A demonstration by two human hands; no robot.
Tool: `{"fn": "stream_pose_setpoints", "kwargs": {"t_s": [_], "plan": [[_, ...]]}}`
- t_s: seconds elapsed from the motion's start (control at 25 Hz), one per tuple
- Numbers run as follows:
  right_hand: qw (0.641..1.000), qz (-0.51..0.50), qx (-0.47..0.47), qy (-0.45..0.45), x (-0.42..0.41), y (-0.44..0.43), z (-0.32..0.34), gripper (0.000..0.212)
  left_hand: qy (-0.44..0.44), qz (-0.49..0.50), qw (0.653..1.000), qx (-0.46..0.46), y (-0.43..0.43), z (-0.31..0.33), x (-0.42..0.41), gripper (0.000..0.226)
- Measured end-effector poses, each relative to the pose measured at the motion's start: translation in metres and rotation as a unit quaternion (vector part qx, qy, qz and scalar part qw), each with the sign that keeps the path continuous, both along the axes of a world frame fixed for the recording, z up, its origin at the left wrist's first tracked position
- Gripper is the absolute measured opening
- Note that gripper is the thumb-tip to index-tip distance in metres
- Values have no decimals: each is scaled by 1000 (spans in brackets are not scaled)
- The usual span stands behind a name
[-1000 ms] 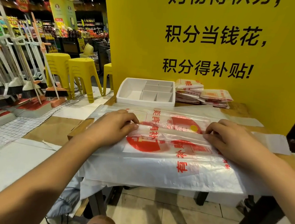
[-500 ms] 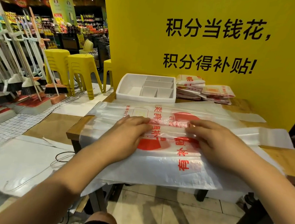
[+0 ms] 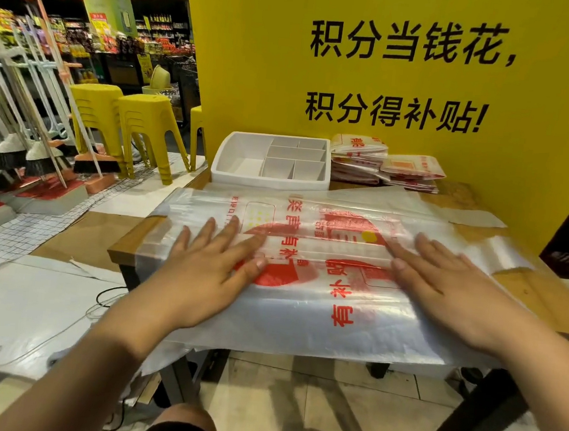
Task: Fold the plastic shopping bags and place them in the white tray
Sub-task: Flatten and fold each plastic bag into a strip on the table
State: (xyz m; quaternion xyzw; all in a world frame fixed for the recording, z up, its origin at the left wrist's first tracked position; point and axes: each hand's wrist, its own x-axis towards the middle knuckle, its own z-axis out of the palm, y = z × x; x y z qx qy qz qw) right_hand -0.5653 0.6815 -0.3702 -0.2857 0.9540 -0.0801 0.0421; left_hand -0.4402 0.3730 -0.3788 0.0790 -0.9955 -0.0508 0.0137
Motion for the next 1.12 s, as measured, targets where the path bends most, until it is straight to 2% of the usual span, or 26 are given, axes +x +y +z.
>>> {"fn": "stream_pose_setpoints", "kwargs": {"t_s": [0.12,0.48,0.56,0.64,0.76,0.88,1.12], "plan": [[998,-49,27,-12,-3,17,-1,69,-1,20,1000,5,-9,0,2,83],[997,-71,23,6,-1,10,-4,74,-7,-5,1000,-17,-18,2,-16,85],[995,-76,45,46,-1,2,0,68,6,-8,1000,-26,-17,2,-19,87],[991,-36,60,116,0,-14,7,61,18,-14,999,-38,-17,1,-19,88],[995,46,-9,90,6,-33,10,62,32,-26,998,-43,-17,1,-20,88],[994,30,-84,63,5,-32,-5,64,37,-22,998,-54,-19,-1,-20,87],[991,20,-112,64,-1,-30,-12,60,27,-24,998,-54,-17,4,-21,89]]}}
